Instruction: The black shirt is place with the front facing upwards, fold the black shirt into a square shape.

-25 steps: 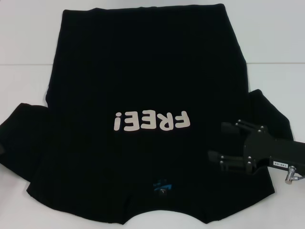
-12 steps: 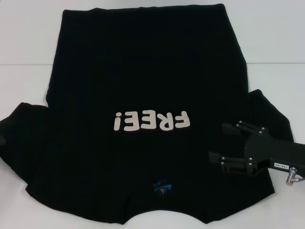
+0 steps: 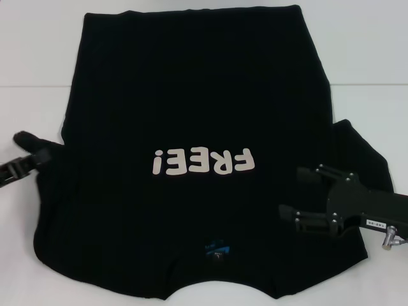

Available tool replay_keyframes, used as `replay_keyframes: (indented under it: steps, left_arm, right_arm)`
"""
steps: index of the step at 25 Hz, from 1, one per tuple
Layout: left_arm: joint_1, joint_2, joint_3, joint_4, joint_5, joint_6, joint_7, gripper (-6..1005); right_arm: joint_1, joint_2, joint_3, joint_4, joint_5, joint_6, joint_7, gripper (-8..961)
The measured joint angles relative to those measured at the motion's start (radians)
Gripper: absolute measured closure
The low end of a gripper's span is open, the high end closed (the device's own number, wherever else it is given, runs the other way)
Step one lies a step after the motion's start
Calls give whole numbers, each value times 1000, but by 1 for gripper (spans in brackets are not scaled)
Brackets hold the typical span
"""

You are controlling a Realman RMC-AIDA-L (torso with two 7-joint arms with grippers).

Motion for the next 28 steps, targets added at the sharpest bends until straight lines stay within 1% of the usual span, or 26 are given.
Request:
replay_keyframes:
  steps: [3, 10, 11, 15, 20, 22, 24, 26, 28]
  left_arm:
    - [-23, -7, 51, 1, 4, 15, 35, 987]
    - [-43, -18, 243, 3, 8, -16, 66, 983]
    - [-44, -24, 273, 6, 8, -23, 83, 983]
    - [-44, -44, 326, 11, 9, -60, 109, 984]
    - [-57, -52, 389, 6, 10, -108, 86, 885]
    - [-65, -53, 409, -3, 10, -118, 54, 855]
    - [-78, -50, 415, -26, 7, -118, 8, 835]
    - [-96, -40, 411, -61, 3, -107, -45, 816]
    - [-120, -22, 410, -106, 1, -90, -110, 796]
  right_arm:
    - [-1, 0, 0, 3, 0, 0, 0, 26]
    - [-1, -1, -2, 21, 0, 0, 0, 25]
    - [-1, -1, -2, 25, 0, 0, 0, 25]
    - [-1, -2, -1, 28, 0, 0, 0, 25]
    - [-1, -2, 0, 28, 0, 0, 0, 25]
    - [-1, -2, 0, 28, 0, 0, 0, 25]
    - [-1, -2, 0, 28, 0, 0, 0, 25]
    - [-1, -2, 0, 28, -1, 0, 0, 25]
    - [-1, -2, 0, 28, -1, 0, 0, 25]
